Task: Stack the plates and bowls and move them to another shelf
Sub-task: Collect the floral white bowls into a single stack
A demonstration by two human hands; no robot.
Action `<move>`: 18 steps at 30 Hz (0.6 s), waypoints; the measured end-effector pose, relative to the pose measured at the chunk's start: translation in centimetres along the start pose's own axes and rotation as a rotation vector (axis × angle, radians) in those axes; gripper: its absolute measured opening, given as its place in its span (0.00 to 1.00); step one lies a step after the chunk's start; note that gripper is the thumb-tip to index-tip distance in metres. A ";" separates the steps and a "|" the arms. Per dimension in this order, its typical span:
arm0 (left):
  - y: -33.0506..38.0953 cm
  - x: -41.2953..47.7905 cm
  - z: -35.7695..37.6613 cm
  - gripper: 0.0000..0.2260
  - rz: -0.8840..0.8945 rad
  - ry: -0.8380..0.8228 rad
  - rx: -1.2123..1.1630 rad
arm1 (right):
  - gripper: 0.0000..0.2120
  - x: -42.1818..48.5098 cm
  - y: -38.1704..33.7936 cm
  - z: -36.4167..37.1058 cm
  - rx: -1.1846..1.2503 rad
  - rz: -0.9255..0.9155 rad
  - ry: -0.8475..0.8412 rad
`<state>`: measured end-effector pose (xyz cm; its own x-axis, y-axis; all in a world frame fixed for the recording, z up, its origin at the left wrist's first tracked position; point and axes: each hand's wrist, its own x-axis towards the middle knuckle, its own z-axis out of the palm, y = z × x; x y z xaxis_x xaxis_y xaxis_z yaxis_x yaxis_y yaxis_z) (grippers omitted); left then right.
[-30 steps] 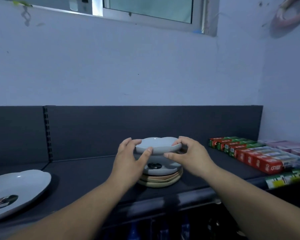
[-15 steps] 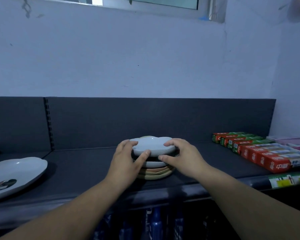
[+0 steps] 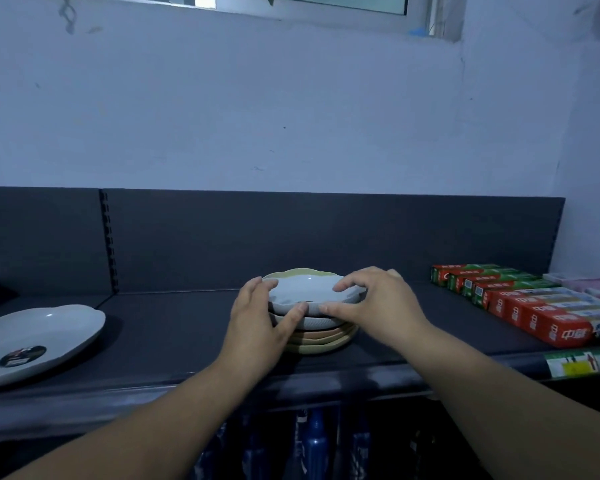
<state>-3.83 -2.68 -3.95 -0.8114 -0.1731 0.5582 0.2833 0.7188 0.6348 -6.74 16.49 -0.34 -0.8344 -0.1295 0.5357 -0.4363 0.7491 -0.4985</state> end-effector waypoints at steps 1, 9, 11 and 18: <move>-0.1 -0.1 -0.1 0.28 0.002 -0.005 -0.001 | 0.18 0.2 -0.3 0.0 0.007 -0.004 0.013; -1.7 0.1 -3.1 0.26 0.037 0.002 -0.011 | 0.14 2.0 -5.2 2.0 0.079 -0.047 0.055; -3.0 0.2 -4.7 0.25 0.041 0.027 0.011 | 0.12 2.2 -6.9 3.2 0.091 -0.061 0.043; -8.7 0.1 -12.2 0.25 -0.031 0.089 0.095 | 0.10 2.5 -13.9 8.8 0.132 -0.119 -0.065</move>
<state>-0.19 -17.17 -2.89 -0.7695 -0.2518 0.5869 0.2061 0.7719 0.6014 -5.71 0.07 1.91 -0.7926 -0.2567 0.5530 -0.5699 0.6346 -0.5221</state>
